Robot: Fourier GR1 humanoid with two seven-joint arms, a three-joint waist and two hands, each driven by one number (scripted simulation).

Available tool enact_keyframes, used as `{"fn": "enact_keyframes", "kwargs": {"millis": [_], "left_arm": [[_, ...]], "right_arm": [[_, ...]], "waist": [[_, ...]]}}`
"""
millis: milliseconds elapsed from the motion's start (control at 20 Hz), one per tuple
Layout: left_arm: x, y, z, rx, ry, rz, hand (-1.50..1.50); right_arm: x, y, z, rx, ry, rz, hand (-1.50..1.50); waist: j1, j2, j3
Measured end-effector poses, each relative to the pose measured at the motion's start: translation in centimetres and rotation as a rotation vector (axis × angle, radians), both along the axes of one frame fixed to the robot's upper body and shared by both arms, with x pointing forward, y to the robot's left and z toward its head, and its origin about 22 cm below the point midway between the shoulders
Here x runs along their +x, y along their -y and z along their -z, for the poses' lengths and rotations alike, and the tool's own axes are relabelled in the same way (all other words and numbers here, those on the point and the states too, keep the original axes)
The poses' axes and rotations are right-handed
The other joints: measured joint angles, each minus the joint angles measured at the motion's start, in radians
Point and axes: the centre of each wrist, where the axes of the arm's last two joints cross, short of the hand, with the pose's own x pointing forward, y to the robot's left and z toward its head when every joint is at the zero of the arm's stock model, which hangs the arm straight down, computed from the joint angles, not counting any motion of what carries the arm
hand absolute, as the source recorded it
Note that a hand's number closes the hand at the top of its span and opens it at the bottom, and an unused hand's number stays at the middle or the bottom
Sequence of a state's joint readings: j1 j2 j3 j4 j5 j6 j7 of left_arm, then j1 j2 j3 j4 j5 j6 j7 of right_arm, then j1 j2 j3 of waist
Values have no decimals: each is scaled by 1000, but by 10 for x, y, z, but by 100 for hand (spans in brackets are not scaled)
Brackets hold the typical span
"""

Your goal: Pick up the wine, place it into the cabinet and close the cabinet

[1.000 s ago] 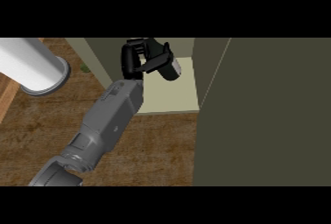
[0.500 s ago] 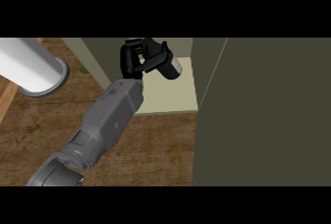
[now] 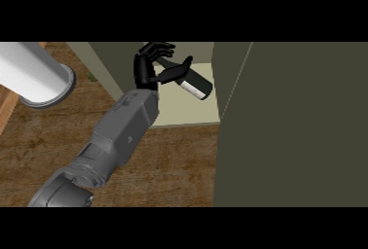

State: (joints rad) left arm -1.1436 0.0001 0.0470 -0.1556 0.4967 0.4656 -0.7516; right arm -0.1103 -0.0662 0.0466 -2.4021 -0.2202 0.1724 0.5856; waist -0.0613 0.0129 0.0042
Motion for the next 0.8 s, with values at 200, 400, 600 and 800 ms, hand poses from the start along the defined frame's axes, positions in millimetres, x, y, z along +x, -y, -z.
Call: {"fn": "enact_keyframes", "kwargs": {"millis": [200, 400, 600, 800], "left_arm": [[-1, -3, 5, 37, -14, -18, -150], [-6, -6, 15, 78, -21, -37, -150], [-9, -9, 22, 114, -44, -59, -150], [-10, -9, 24, 107, -30, -60, -150]], "right_arm": [[-1, 1, 0, -8, -5, 5, -150], [-1, -1, 2, 4, -4, -3, -150], [-1, 2, 3, -4, 1, 2, -150], [-1, 0, 3, -6, 8, -8, -150]], "waist": [[-4, 1, 0], [-8, 4, -1], [-14, 8, -2], [-15, 8, -1]]}}
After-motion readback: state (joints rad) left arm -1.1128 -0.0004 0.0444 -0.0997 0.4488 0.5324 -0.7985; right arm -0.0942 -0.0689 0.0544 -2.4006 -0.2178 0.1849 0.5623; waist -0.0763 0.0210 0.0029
